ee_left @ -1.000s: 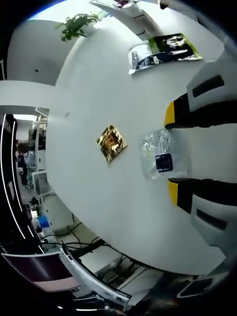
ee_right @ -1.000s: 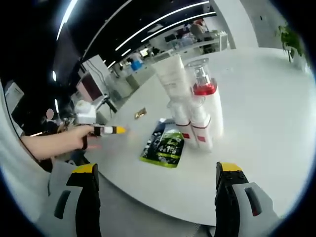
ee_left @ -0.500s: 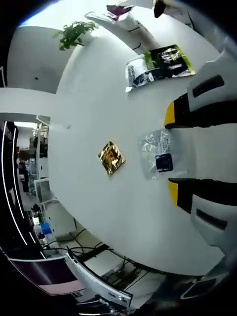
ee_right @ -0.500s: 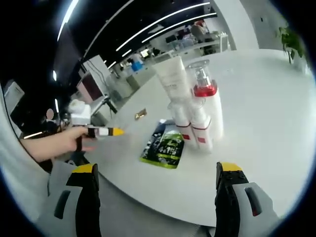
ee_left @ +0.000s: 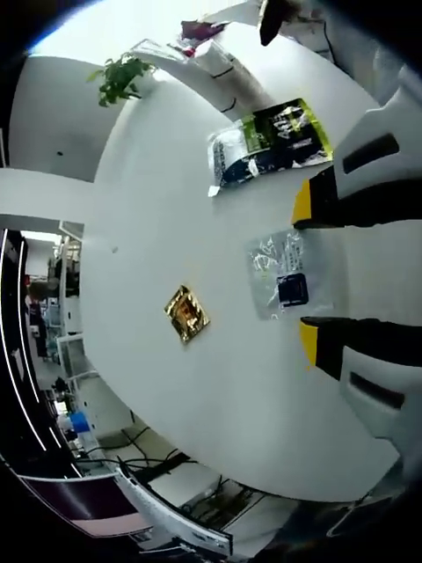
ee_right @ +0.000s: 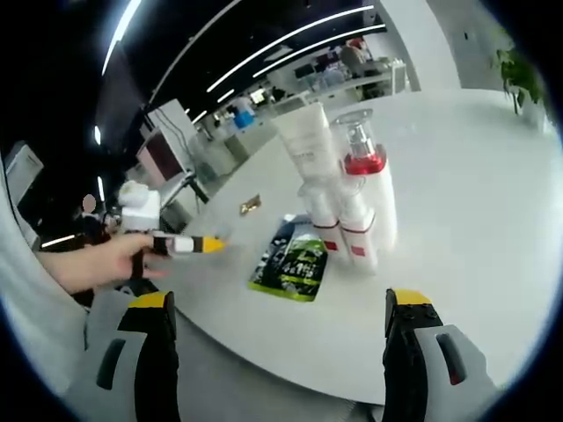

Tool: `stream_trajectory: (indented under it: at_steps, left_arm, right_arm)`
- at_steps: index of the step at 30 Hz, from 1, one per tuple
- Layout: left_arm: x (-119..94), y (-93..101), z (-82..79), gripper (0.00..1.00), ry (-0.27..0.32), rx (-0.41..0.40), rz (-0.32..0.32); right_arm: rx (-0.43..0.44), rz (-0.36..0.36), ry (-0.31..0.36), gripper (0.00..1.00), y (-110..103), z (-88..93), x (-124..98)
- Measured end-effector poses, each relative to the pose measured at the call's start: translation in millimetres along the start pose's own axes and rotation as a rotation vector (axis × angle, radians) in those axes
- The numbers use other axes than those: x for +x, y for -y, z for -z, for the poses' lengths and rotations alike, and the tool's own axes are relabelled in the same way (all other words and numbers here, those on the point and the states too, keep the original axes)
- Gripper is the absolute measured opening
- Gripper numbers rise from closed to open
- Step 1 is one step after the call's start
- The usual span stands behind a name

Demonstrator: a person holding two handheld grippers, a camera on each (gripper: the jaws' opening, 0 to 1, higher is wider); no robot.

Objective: Arrange the skincare products in the storage area until every visible bottle or jar stands upright without overlapping.

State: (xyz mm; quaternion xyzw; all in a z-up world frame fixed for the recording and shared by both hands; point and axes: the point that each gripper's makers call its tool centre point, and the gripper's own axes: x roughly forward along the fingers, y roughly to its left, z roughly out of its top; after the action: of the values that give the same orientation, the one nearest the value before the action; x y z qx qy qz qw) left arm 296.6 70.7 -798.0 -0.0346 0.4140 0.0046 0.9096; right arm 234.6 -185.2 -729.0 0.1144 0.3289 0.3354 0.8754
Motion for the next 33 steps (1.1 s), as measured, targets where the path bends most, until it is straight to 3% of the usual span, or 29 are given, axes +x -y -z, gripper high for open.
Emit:
stream_trajectory:
  at_steps: [22,33]
  left_arm:
    - [5,54.9,20.4,0.38,-0.05,0.043,0.089]
    - [16,52.6,23.2,0.38,-0.07,0.06,0.081]
  right_arm:
    - [0.003,0.005,0.003,0.98,1,-0.5,-1]
    - [0.005,0.005,0.002,0.98,1,-0.4,-1]
